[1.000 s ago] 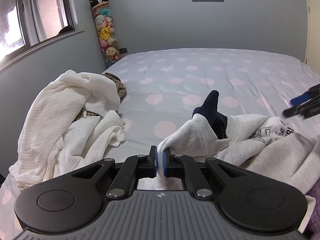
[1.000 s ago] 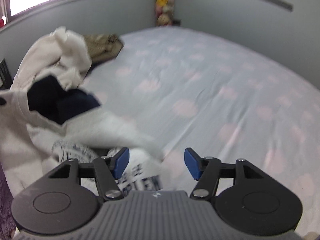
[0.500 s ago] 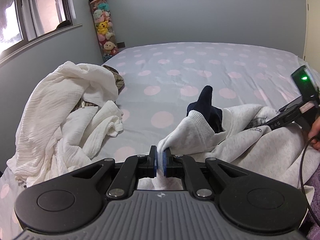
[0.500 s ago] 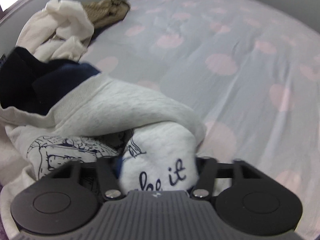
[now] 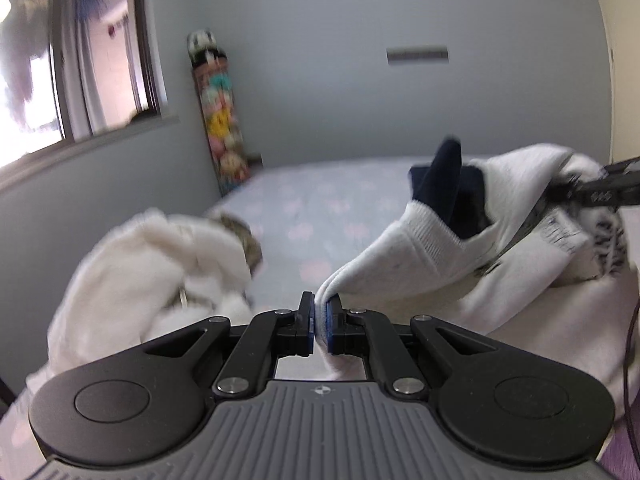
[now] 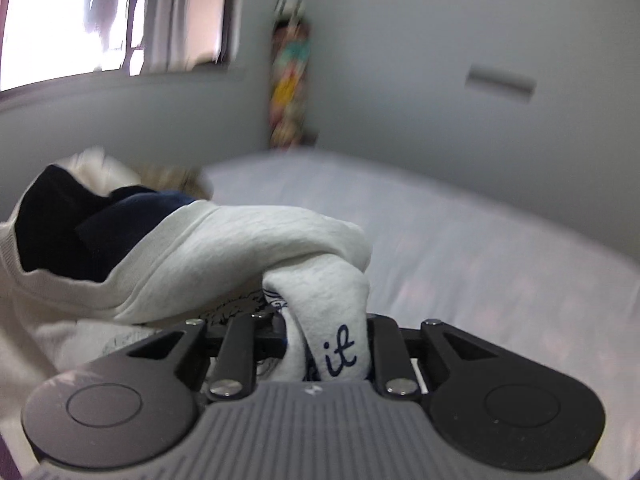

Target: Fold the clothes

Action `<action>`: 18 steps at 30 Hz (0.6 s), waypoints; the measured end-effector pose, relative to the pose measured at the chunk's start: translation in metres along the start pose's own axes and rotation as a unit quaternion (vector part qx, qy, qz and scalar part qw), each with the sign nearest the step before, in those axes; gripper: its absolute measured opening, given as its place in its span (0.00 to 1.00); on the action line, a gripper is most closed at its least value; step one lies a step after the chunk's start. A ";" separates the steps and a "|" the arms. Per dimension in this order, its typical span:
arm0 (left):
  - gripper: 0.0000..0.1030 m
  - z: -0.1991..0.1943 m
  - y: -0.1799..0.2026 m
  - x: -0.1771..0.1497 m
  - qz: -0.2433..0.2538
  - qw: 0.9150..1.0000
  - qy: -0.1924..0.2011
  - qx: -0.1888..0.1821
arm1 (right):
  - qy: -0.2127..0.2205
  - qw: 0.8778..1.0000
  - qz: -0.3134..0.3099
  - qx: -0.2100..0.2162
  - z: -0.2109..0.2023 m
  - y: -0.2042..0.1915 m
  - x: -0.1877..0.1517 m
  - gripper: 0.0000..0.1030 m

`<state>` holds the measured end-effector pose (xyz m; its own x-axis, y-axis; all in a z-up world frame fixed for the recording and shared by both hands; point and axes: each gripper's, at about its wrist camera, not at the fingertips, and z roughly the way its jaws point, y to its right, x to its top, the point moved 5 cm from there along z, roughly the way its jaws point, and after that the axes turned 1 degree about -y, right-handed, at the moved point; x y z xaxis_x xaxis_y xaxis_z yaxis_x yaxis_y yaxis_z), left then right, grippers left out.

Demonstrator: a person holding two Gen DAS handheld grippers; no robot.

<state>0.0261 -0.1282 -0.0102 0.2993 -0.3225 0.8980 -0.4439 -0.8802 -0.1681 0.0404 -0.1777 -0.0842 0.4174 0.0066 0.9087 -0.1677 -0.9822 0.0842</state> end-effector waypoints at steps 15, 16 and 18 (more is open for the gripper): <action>0.04 0.033 -0.006 -0.055 -0.002 0.992 -0.127 0.018 | -0.100 0.990 -0.070 0.072 -0.060 -0.051 -0.064 0.24; 0.04 0.036 -0.005 -0.064 0.001 0.990 -0.143 0.016 | -0.124 0.986 -0.070 0.086 -0.059 -0.059 -0.078 0.24; 0.04 0.040 -0.004 -0.077 0.004 0.987 -0.162 0.012 | -0.175 0.975 -0.080 0.114 -0.056 -0.074 -0.107 0.26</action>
<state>0.0386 -0.1136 -0.0946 0.5521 -0.4211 0.7196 -0.4287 -0.8836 -0.1881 -0.0422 -0.0952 -0.1650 0.7084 0.1376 0.6923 0.1110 -0.9903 0.0833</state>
